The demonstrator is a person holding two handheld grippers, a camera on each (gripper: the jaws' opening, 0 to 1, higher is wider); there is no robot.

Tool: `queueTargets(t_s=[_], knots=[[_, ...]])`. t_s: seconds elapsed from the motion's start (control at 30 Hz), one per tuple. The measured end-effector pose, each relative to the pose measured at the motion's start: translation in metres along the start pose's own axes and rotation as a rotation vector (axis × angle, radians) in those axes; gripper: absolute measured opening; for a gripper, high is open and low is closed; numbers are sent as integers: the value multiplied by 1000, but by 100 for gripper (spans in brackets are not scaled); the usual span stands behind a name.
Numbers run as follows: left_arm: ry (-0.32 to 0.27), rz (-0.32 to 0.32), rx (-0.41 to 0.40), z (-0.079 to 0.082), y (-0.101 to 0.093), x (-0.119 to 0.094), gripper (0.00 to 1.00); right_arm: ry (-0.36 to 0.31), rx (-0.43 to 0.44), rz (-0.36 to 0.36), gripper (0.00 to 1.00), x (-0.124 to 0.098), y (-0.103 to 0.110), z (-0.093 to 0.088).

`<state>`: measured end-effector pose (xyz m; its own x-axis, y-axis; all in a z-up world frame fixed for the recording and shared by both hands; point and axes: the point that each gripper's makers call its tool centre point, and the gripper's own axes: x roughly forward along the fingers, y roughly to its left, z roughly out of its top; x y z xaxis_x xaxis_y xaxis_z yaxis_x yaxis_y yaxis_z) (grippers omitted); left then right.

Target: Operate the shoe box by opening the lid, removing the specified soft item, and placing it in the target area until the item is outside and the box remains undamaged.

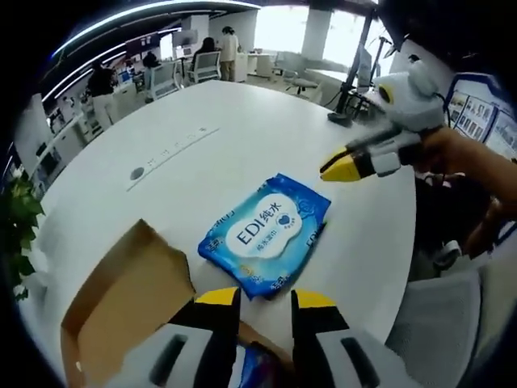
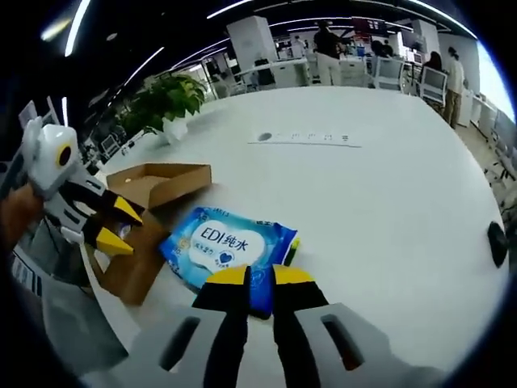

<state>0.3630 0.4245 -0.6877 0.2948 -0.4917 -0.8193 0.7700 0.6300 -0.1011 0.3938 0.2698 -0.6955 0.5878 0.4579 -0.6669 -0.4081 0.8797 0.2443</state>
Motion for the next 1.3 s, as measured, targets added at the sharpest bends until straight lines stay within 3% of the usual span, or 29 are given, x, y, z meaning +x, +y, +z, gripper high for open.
queueTargets(t_s=[0.6,0.97,1.3], knots=[[14,-3,64,-43,15,-41,27,-6,-135,23,21,-26,44,14],[33,-2,100,-73,28,-49,27,14,-264,77,28,-27,83,17],[23,-56,164,-86,36,-48,25,47,-393,125,25,-15,114,16]])
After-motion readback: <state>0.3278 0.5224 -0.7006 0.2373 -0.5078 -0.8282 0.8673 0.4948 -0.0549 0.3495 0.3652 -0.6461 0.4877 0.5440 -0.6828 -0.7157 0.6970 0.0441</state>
